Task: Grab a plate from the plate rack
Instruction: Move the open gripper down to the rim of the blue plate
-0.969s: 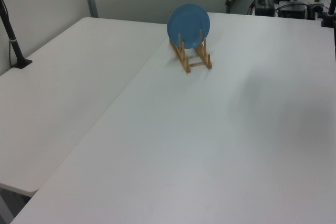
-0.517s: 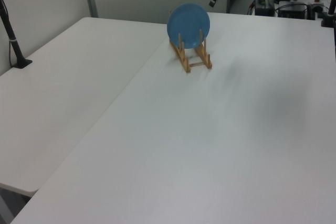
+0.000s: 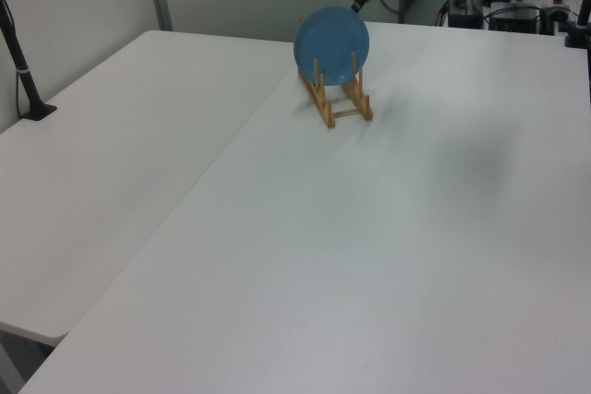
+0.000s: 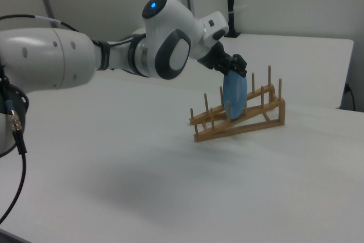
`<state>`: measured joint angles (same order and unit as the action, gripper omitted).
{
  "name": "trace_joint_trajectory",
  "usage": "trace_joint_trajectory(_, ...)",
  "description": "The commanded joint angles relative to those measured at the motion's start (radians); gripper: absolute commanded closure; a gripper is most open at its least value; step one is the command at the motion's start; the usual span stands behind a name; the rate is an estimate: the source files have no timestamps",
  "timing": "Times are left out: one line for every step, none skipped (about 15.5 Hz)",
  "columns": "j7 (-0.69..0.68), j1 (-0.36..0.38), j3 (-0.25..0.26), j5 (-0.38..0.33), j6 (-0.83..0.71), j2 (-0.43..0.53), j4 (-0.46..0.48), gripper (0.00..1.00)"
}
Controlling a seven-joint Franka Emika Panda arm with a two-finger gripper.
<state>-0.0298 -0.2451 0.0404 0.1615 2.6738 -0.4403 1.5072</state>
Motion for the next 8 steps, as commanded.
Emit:
trace_joint_trajectory(-0.006,0.009,0.012,0.029,0.060,-0.043,-0.024,0.42)
trace_joint_trajectory(-0.004,0.009,0.012,0.039,0.063,-0.046,-0.024,0.51)
trace_joint_trajectory(-0.006,0.009,0.012,0.046,0.070,-0.055,-0.024,0.57)
trace_joint_trajectory(-0.006,0.009,0.013,0.047,0.084,-0.060,-0.027,0.60)
trace_joint_trajectory(-0.006,0.009,0.013,0.053,0.093,-0.064,-0.036,0.61)
trace_joint_trajectory(-0.006,0.009,0.019,0.061,0.095,-0.077,-0.038,0.66)
trace_joint_trajectory(-0.006,0.009,0.024,0.064,0.097,-0.080,-0.039,0.67)
trace_joint_trajectory(-0.006,0.009,0.026,0.064,0.100,-0.081,-0.039,0.67)
